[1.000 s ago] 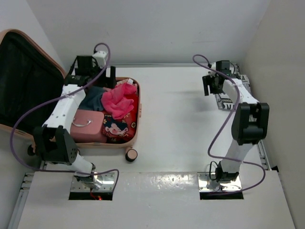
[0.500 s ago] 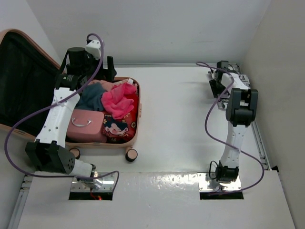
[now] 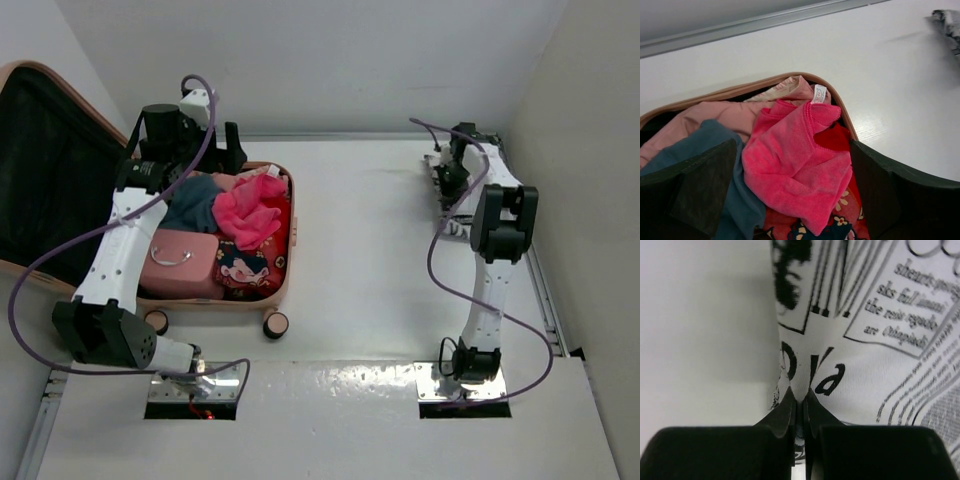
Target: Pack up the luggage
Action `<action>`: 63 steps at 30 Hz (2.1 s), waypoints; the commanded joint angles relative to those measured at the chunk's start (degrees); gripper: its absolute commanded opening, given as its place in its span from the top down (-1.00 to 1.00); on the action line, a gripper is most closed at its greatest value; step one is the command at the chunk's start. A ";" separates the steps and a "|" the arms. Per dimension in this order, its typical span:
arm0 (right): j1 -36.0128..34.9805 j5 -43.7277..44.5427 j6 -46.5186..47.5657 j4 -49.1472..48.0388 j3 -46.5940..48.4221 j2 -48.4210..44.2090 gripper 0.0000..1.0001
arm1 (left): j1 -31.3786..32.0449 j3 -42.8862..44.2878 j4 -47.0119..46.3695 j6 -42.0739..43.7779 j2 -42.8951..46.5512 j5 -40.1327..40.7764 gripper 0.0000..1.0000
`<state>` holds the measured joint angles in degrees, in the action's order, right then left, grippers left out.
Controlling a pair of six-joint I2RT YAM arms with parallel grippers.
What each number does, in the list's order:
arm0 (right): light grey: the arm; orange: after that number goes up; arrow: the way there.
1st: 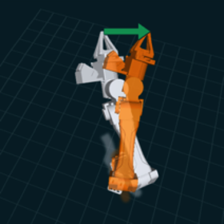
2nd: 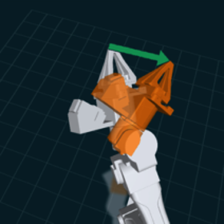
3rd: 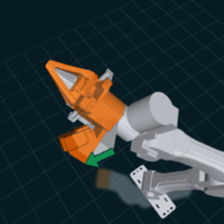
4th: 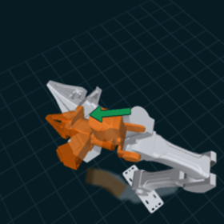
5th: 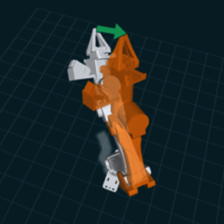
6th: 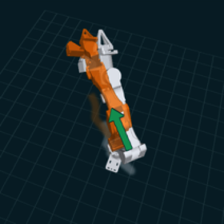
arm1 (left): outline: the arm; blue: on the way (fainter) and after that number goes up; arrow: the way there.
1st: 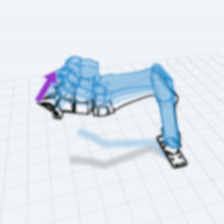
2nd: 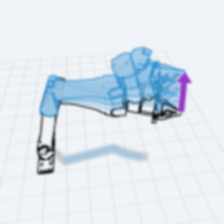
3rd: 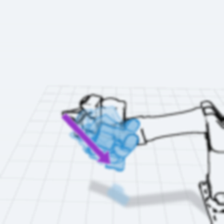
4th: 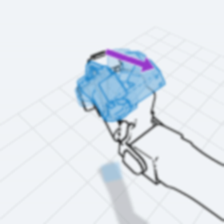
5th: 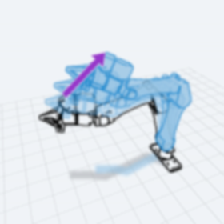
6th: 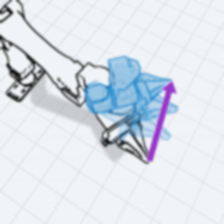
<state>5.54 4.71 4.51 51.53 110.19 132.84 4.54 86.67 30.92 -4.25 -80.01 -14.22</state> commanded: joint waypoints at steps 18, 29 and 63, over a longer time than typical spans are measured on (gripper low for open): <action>-8.78 -32.60 -10.98 -5.04 3.36 -12.69 -0.21 | 17.31 -15.57 -14.74 -17.28 3.64 -16.72 -0.99; -3.98 -15.78 4.36 -3.66 7.46 -0.41 -0.79 | 22.97 -14.16 -15.36 -18.42 -0.24 -14.26 -0.99; 6.68 -32.48 -3.10 5.34 -20.89 -10.40 1.00 | 38.61 -4.33 -5.97 -46.73 -28.17 18.33 -0.99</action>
<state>12.71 -27.00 3.60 57.08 91.42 126.67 42.06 78.98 22.55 -49.17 -105.60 -1.45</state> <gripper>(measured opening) 0.044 0.995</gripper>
